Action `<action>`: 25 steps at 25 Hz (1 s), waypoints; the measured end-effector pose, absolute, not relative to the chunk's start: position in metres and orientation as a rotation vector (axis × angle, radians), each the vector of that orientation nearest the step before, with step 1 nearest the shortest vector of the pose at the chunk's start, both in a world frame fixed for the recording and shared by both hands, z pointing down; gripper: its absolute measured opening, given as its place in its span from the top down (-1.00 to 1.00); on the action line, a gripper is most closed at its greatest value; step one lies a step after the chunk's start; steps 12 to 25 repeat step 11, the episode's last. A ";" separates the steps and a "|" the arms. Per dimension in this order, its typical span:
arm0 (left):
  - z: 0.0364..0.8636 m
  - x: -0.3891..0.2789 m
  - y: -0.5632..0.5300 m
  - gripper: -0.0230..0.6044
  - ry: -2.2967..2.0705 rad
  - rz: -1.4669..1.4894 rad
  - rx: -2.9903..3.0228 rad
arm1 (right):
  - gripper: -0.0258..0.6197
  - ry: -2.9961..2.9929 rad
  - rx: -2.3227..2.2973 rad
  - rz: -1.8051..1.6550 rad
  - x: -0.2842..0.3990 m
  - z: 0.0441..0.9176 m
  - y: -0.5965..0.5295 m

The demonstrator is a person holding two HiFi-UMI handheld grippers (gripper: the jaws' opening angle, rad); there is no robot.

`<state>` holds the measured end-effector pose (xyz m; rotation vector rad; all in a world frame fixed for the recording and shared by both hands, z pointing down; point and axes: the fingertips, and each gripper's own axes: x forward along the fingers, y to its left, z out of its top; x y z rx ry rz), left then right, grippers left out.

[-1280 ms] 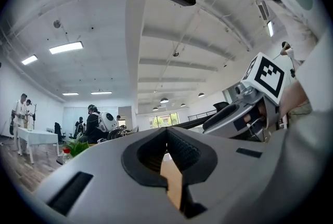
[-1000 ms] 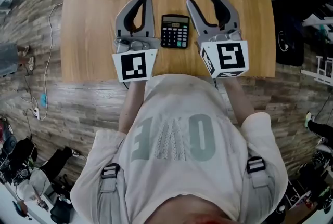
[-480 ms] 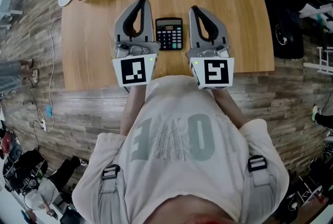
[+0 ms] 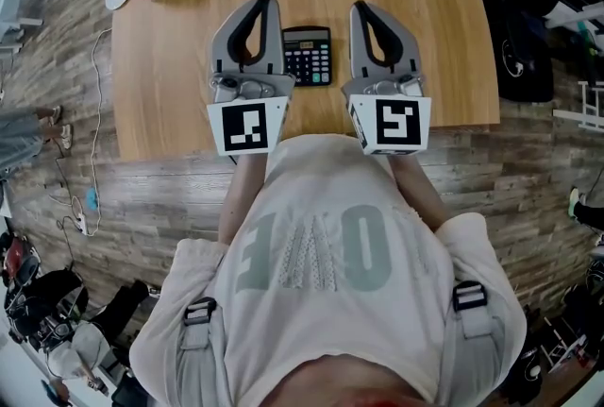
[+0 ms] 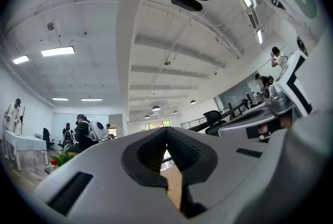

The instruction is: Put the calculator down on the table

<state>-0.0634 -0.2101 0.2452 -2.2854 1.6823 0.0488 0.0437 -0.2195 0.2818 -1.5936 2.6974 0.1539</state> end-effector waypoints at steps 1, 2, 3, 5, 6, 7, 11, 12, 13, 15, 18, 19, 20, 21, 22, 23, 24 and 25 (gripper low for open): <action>0.246 -0.063 -0.210 0.90 1.681 0.051 -2.286 | 0.85 2.698 -1.598 0.155 0.044 0.282 -0.219; 0.246 -0.062 -0.209 0.90 1.679 0.053 -2.287 | 0.85 2.701 -1.601 0.157 0.044 0.283 -0.218; 0.246 -0.062 -0.208 0.90 1.677 0.054 -2.287 | 0.85 2.705 -1.602 0.161 0.044 0.284 -0.216; 0.246 -0.062 -0.206 0.90 1.676 0.055 -2.288 | 0.85 2.709 -1.597 0.168 0.045 0.285 -0.214; 0.246 -0.062 -0.205 0.90 1.677 0.054 -2.289 | 0.85 2.707 -1.590 0.166 0.045 0.284 -0.213; 0.246 -0.062 -0.205 0.90 1.678 0.054 -2.290 | 0.85 2.704 -1.585 0.162 0.045 0.284 -0.213; 0.247 -0.062 -0.204 0.90 1.684 0.057 -2.292 | 0.85 2.699 -1.586 0.157 0.048 0.284 -0.211; 0.247 -0.062 -0.204 0.90 1.684 0.057 -2.292 | 0.85 2.699 -1.586 0.157 0.048 0.284 -0.211; 0.247 -0.062 -0.204 0.90 1.684 0.057 -2.292 | 0.85 2.699 -1.586 0.157 0.048 0.284 -0.211; 0.247 -0.062 -0.204 0.90 1.684 0.057 -2.292 | 0.85 2.699 -1.586 0.157 0.048 0.284 -0.211; 0.247 -0.062 -0.204 0.90 1.684 0.057 -2.292 | 0.85 2.699 -1.586 0.157 0.048 0.284 -0.211; 0.247 -0.062 -0.204 0.90 1.684 0.057 -2.292 | 0.85 2.699 -1.586 0.157 0.048 0.284 -0.211; 0.247 -0.062 -0.204 0.90 1.684 0.057 -2.292 | 0.85 2.699 -1.586 0.157 0.048 0.284 -0.211; 0.247 -0.062 -0.204 0.90 1.684 0.057 -2.292 | 0.85 2.699 -1.586 0.157 0.048 0.284 -0.211; 0.247 -0.062 -0.204 0.90 1.684 0.057 -2.292 | 0.85 2.699 -1.586 0.157 0.048 0.284 -0.211; 0.247 -0.062 -0.204 0.90 1.684 0.057 -2.292 | 0.85 2.699 -1.586 0.157 0.048 0.284 -0.211; 0.247 -0.062 -0.204 0.90 1.684 0.057 -2.292 | 0.85 2.699 -1.586 0.157 0.048 0.284 -0.211; 0.247 -0.062 -0.204 0.90 1.684 0.057 -2.292 | 0.85 2.699 -1.586 0.157 0.048 0.284 -0.211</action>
